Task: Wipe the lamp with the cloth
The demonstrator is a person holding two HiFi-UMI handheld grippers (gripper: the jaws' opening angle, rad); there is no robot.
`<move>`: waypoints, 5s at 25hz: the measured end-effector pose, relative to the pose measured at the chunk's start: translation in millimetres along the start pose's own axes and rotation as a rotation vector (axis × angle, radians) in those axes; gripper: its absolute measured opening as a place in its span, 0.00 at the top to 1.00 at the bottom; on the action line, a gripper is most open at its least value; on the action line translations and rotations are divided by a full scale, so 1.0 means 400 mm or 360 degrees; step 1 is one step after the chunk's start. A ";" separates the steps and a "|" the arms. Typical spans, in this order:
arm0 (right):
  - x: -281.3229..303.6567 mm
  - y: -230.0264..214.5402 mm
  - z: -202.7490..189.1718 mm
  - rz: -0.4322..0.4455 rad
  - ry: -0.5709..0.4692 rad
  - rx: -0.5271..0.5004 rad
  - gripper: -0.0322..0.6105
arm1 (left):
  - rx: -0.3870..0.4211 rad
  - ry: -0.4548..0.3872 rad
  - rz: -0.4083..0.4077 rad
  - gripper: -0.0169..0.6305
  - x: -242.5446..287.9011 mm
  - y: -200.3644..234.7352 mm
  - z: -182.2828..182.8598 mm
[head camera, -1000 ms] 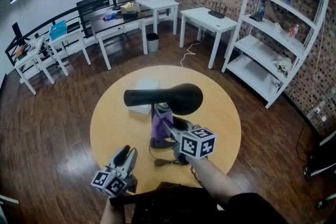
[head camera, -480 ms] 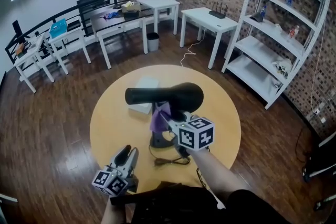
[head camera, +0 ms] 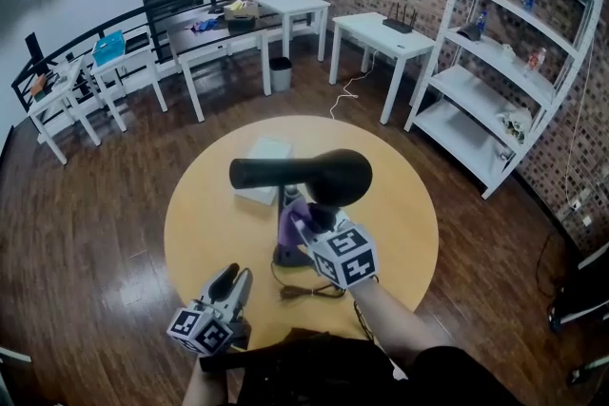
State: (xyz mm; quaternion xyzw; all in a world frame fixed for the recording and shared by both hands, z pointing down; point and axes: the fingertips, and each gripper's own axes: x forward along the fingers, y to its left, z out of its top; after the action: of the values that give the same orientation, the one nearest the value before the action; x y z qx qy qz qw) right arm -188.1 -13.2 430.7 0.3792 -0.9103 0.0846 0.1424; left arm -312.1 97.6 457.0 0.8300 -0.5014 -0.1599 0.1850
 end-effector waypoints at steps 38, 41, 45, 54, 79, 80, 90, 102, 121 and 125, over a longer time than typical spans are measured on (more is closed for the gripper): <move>0.164 0.010 -0.623 -0.0137 0.0743 -0.0076 0.81 | 0.0079 0.0286 -0.0087 0.77 -0.013 0.074 -0.041; 0.078 -0.032 -0.508 -0.0217 0.0601 -0.0162 0.81 | 0.0066 0.0270 -0.0131 0.77 0.004 0.081 -0.040; -0.047 -0.023 -0.308 -0.0154 0.0312 -0.0305 0.81 | 0.0002 0.0253 -0.0214 0.77 0.032 0.071 -0.032; -0.111 0.141 0.182 -0.0165 -0.0227 -0.0849 0.81 | -0.0047 0.0197 -0.0309 0.77 0.034 0.058 -0.023; 0.063 0.123 -0.159 -0.0196 0.0224 -0.1138 0.80 | -0.0035 0.0281 -0.0246 0.77 -0.013 0.124 -0.030; 0.077 0.124 -0.190 -0.0178 0.0266 -0.1130 0.81 | -0.0036 0.0292 -0.0250 0.77 -0.014 0.125 -0.033; 0.177 0.122 -0.487 -0.0036 0.0738 -0.1072 0.80 | -0.0040 0.0343 -0.0220 0.77 -0.034 0.136 -0.049; 0.208 0.094 -0.612 0.0014 0.0911 -0.1014 0.81 | -0.0041 0.0327 -0.0095 0.77 -0.074 0.137 -0.039; 0.001 0.176 0.159 0.0304 -0.0234 0.0485 0.81 | -0.0161 0.0154 -0.0220 0.77 -0.033 0.121 -0.012; -0.031 0.171 0.214 0.0418 -0.0321 0.0680 0.81 | -0.0152 0.0147 -0.0198 0.77 -0.052 0.123 -0.004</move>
State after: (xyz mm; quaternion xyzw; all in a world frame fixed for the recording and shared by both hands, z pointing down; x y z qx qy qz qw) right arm -245.4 20.4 342.5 0.2859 -0.9228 0.2543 -0.0446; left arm -358.7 95.4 483.0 0.8563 -0.4315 -0.1565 0.2370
